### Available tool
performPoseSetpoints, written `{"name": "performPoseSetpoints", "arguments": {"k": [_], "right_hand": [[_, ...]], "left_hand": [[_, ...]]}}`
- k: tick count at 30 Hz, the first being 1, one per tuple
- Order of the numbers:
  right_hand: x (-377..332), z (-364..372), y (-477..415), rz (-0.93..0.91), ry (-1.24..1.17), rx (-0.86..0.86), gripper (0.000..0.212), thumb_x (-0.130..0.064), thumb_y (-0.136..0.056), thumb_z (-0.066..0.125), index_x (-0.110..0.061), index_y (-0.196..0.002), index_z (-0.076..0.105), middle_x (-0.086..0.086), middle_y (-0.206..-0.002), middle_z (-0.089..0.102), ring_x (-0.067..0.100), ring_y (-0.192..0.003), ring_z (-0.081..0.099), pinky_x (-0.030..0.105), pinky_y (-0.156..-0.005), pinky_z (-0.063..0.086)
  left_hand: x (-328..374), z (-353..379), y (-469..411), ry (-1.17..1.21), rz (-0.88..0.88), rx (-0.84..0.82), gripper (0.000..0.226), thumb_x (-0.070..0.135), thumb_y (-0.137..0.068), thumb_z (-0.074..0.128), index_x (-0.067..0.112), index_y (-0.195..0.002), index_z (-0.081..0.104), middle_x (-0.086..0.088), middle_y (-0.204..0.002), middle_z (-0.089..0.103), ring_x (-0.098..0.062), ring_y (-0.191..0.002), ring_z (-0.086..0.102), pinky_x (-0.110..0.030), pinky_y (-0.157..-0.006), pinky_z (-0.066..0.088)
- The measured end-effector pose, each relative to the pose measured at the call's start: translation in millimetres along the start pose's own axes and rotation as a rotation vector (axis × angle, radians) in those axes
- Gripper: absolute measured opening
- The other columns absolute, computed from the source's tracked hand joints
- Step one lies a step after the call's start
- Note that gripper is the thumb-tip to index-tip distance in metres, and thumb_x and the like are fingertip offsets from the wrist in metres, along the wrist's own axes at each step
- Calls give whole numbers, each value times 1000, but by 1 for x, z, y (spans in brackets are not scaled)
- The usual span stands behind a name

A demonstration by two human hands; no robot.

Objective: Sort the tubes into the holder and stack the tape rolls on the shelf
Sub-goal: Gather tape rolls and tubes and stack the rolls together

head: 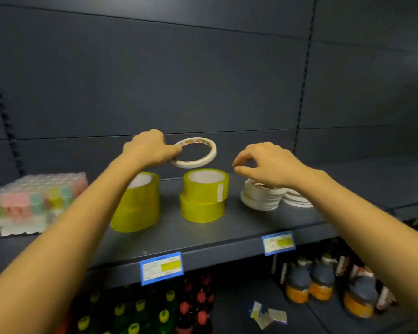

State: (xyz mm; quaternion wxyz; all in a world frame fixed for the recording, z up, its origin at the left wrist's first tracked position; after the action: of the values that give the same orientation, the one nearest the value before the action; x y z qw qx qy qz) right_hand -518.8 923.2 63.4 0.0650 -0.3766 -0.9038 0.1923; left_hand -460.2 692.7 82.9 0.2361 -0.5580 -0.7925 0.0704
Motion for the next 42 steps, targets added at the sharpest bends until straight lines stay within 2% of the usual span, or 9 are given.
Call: {"name": "performPoseSetpoints", "arguments": {"k": [3,7,11,16,21,29,33,38,42], "right_hand": [[47,-9,16,93,11,36,23,-39,-91,51,-33,-107,66,-7,-114,63,18,-103,58,32,-75,45],[92,-11,28,199,22,54,24,-39,-92,51,-32,-108,66,-5,-110,66,20,-98,60,30,-71,42],[116,-8,34,271,16,78,25,-40,-92,51,-30,-108,66,-3,-108,67,18,-91,60,30,-70,43],[129,-4,34,274,40,47,26,-39,-92,51,-29,-110,66,-2,-110,67,20,-96,61,29,-70,44],[112,1,19,202,8,67,23,-37,-92,50,-29,-108,66,-3,-110,67,20,-98,61,29,-70,41],[12,22,-36,-119,-146,69,24,-34,-90,53,-30,-111,63,-4,-118,61,22,-108,57,35,-83,46],[-78,39,-56,-333,-244,82,26,-34,-91,52,-30,-115,61,-5,-118,59,22,-109,56,32,-82,42],[-196,59,-64,-551,-290,45,29,-32,-90,49,-31,-117,60,-4,-120,58,24,-113,53,34,-80,42],[-279,71,-65,-638,-319,39,27,-34,-89,49,-33,-113,61,-5,-122,60,25,-111,57,36,-86,45]], "left_hand": [[49,31,-8,22,16,-38,45,50,-81,57,15,-56,48,-15,-76,60,-36,-91,61,-40,-79,49],[104,71,-18,34,51,-113,35,49,-81,56,17,-66,58,0,-67,52,-23,-73,51,-32,-66,35],[137,103,-26,-20,84,-138,33,47,-85,53,15,-80,58,-3,-84,55,-24,-82,50,-32,-71,36],[146,117,-32,-126,87,-214,28,39,-86,53,14,-74,54,-4,-86,55,-24,-83,50,-32,-76,36],[135,104,-27,-158,124,-2,30,40,-86,53,11,-91,61,-8,-97,63,-29,-92,60,-32,-73,39],[18,38,17,-359,25,317,28,33,-89,48,8,-96,60,-13,-104,65,-32,-99,58,-33,-72,33],[-66,3,71,-407,-143,302,31,36,-90,48,9,-98,60,-12,-105,65,-31,-100,57,-35,-79,38],[-164,-44,146,-467,-379,310,31,36,-89,50,9,-98,61,-11,-101,68,-30,-92,60,-31,-70,35],[-224,-73,199,-518,-478,307,38,44,-91,48,11,-106,60,-9,-110,65,-27,-100,58,-35,-81,41]]}}
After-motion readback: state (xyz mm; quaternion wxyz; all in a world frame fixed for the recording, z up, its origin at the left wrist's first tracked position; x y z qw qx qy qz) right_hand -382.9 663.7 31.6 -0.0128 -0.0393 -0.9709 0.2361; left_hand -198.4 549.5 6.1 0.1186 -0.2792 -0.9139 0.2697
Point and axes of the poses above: each hand's wrist, its own y-axis away from the middle knuckle, its own z-axis out of the palm, x = y × z, the point moved 1 cm from there along -y, towards the middle knuckle
